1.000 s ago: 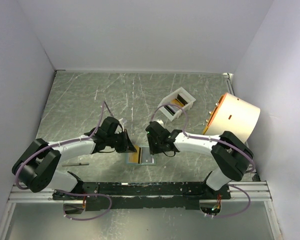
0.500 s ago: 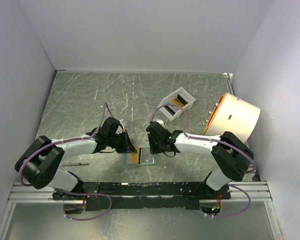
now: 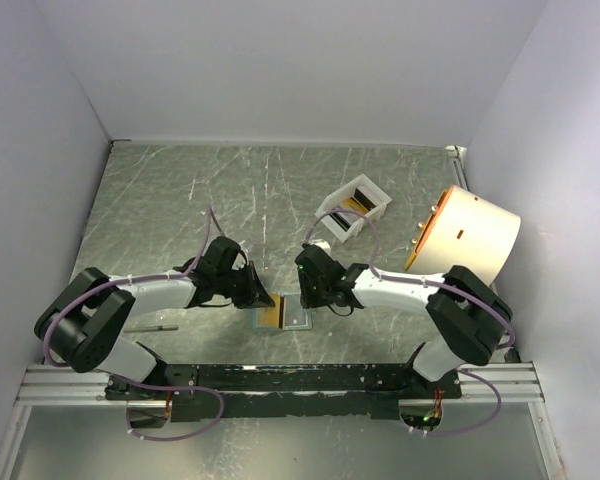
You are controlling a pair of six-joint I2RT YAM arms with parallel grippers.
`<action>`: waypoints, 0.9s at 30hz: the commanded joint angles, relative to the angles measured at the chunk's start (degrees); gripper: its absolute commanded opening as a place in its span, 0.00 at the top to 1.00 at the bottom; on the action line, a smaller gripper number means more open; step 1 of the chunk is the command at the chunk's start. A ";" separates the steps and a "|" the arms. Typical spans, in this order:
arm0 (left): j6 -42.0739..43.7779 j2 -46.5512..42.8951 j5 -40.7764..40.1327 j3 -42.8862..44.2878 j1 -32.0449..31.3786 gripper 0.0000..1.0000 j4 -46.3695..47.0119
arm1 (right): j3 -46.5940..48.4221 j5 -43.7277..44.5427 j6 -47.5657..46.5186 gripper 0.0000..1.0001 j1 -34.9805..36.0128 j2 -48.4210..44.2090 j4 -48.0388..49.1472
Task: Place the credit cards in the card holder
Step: Insert the credit card into the card holder.
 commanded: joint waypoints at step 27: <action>0.36 2.52 -2.50 -1.29 0.18 0.72 6.51 | -3.32 -3.07 3.12 0.70 0.25 -3.68 -0.45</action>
